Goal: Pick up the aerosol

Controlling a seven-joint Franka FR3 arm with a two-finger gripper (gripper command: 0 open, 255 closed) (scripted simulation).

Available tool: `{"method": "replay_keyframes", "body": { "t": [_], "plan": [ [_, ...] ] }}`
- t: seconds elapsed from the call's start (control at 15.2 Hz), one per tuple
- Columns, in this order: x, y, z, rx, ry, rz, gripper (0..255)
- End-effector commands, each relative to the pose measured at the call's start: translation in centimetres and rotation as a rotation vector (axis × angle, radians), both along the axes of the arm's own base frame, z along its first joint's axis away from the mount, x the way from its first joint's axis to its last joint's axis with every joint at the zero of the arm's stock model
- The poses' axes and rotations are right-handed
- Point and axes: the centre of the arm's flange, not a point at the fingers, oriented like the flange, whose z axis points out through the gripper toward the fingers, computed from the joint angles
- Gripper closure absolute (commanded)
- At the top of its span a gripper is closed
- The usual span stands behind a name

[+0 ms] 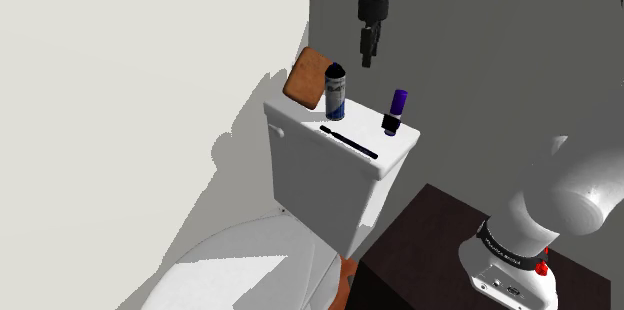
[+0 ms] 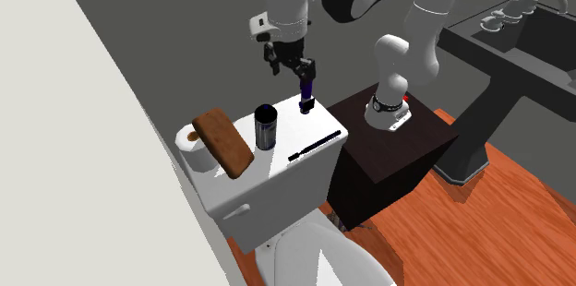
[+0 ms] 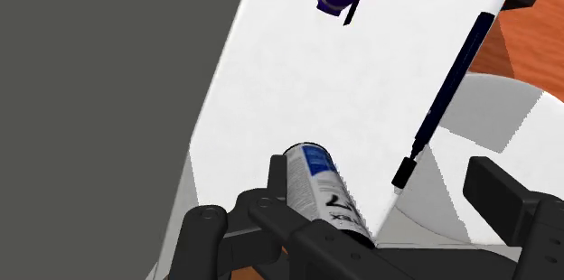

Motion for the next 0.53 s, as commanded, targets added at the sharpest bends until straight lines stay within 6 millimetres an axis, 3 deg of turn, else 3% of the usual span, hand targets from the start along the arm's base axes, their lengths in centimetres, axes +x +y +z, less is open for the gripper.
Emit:
{"method": "replay_keyframes", "body": {
  "t": [0.0, 0.4, 0.46],
  "plan": [
    [2.6, 0.5, -0.5, 0.007, 0.022, 0.045, 0],
    [10.7, 2.9, -1.8, 0.029, 0.086, 0.171, 0],
    [10.7, 2.9, -2.3, 0.029, 0.086, 0.171, 0]
  ]
}}
